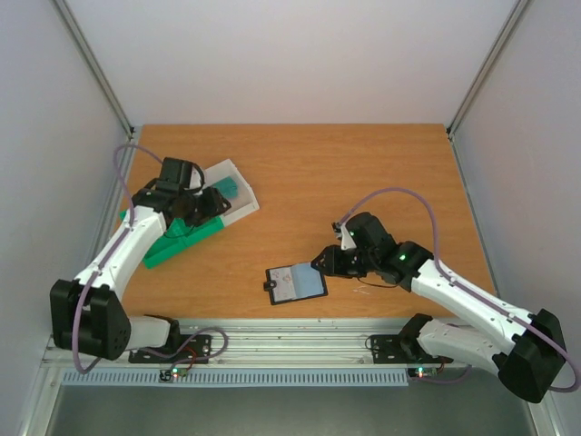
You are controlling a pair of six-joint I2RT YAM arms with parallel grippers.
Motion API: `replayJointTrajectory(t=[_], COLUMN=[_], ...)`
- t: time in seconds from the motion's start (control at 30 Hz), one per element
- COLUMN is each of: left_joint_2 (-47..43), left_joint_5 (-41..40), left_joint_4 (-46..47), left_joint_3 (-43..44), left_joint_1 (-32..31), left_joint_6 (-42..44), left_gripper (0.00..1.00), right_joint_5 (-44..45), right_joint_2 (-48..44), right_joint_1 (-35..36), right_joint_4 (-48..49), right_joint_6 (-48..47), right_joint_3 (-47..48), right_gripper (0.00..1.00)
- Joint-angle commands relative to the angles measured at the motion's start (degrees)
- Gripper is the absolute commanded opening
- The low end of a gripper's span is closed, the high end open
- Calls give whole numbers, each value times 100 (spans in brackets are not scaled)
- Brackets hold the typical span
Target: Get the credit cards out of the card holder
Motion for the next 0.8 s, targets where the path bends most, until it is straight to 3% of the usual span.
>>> replayJointTrajectory(t=[0.0, 0.33, 0.77], left_joint_2=[-415, -828, -858], left_joint_5=[346, 474, 881], left_joint_4=[-85, 450, 1515], left_joint_3=[-417, -1453, -2450], left_joint_1=[-335, -1425, -1760], left_joint_6=[64, -494, -1031], left_gripper=[49, 44, 42], right_joint_5=[-186, -192, -274], right_joint_2=[159, 1310, 2568], right_joint_1=[124, 536, 608], right_joint_4=[499, 1290, 1970], right_joint_6=[130, 322, 253], right_joint_3=[-141, -177, -102], right_gripper=[30, 28, 23])
